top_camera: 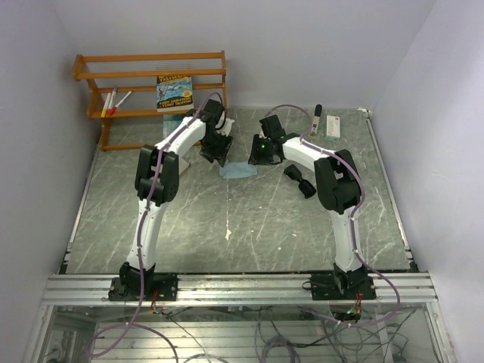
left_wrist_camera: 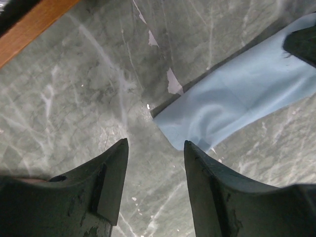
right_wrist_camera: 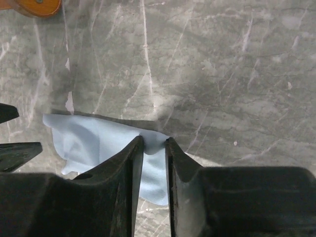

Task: Organize the sunglasses
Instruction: Pick up the glasses cleaning cloth from the center of the board.

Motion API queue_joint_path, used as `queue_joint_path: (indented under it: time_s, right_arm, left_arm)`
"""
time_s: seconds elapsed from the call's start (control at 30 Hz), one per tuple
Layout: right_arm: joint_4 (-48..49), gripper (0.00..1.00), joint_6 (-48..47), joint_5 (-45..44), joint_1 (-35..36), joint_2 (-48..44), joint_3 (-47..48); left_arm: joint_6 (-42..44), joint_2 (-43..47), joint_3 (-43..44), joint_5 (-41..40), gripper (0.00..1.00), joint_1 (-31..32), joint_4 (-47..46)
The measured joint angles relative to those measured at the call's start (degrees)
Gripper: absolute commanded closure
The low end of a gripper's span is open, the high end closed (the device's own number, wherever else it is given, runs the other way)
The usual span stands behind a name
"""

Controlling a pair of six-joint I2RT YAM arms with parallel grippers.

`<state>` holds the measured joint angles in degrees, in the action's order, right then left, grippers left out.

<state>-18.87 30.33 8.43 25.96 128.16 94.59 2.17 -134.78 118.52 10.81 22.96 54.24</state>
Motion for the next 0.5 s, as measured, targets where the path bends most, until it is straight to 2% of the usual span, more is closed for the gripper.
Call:
queue_joint_path:
  time_s: [0.23, 0.4, 0.5]
  right_arm:
    - [0.17, 0.99, -0.35, -0.24, 0.0, 0.79, 0.59]
    - [0.22, 1.0, -0.37, -0.22, 0.07, 1.14, 1.09]
    - [0.22, 1.0, -0.37, -0.22, 0.11, 1.18, 1.11]
  left_arm:
    - [0.76, -2.91, 0.9, 0.24, 0.37, 0.0, -0.09]
    - [0.83, -3.04, 1.14, 0.46, 0.37, 0.0, -0.28]
    - [0.74, -3.45, 1.42, 1.03, 0.45, 0.0, -0.24]
